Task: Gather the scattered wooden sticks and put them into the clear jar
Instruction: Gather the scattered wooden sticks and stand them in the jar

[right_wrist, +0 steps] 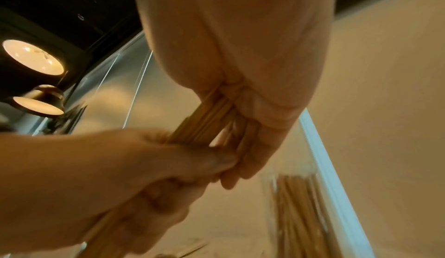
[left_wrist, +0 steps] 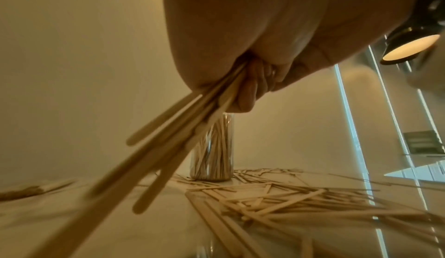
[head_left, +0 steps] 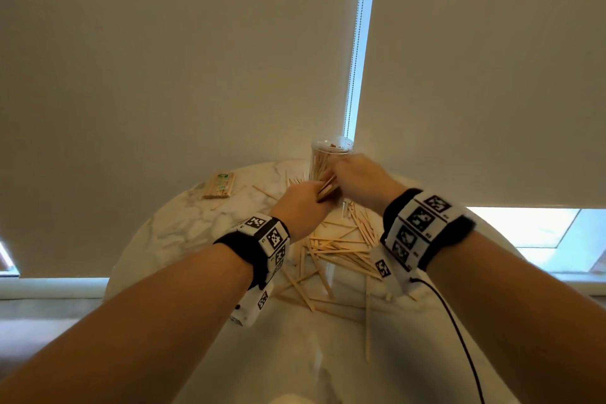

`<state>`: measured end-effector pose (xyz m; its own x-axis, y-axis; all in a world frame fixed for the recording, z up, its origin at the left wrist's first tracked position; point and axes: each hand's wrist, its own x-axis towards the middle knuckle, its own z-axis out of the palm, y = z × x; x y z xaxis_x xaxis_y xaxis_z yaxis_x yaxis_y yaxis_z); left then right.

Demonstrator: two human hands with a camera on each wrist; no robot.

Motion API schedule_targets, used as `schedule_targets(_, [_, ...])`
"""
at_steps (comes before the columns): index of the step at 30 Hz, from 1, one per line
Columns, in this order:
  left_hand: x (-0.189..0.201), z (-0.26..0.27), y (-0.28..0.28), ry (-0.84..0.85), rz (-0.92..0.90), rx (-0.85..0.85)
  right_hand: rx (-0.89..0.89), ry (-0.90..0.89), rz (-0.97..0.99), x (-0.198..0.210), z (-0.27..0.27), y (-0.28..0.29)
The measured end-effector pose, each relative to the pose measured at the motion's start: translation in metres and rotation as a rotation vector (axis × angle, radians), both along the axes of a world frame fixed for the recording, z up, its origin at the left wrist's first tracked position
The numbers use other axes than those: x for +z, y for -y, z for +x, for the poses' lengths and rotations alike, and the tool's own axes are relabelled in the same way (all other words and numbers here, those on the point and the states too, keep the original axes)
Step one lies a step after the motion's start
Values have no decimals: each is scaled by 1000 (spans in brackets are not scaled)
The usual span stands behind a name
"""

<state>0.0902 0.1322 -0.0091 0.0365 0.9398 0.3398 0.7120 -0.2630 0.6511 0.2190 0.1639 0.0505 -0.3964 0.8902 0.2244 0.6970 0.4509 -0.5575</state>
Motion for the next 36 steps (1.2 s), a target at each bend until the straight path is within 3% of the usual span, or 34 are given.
schedule_targets(3, [1, 0, 4, -52, 1, -1, -13, -133, -91, -12, 3, 0])
schedule_targets(5, [1, -2, 6, -66, 16, 7, -69, -226, -14, -15, 7, -3])
schedule_targets(10, [2, 19, 5, -84, -16, 7, 50, -166, -135, -27, -7, 6])
schedule_targets(13, [7, 11, 3, 114, 52, 8, 118, -467, -194, -26, 0, 8])
schedule_targets(15, [12, 1, -6, 252, 142, 56, 57, -538, -185, -32, 8, 9])
schedule_targets(17, [22, -8, -10, 418, 173, 76, 38, -319, -172, -44, 13, 15])
schedule_targets(19, [33, -11, -11, 584, 196, 67, 148, -107, -272, -57, 10, 19])
schedule_targets(21, [41, -10, -11, 739, 215, 52, 225, -41, -376, -64, 2, 24])
schedule_targets(24, [47, 1, -9, 952, 238, 16, 166, -2, -277, -65, -16, 24])
schedule_targets(29, [37, 13, -3, 976, 208, 20, 57, -180, -184, -66, -27, 17])
schedule_targets(34, [53, 7, 5, 1110, 247, 18, 43, -218, -389, -76, -16, 15])
schedule_targets(36, [49, 13, 6, 1159, 186, -4, 64, -357, -467, -77, -15, 14])
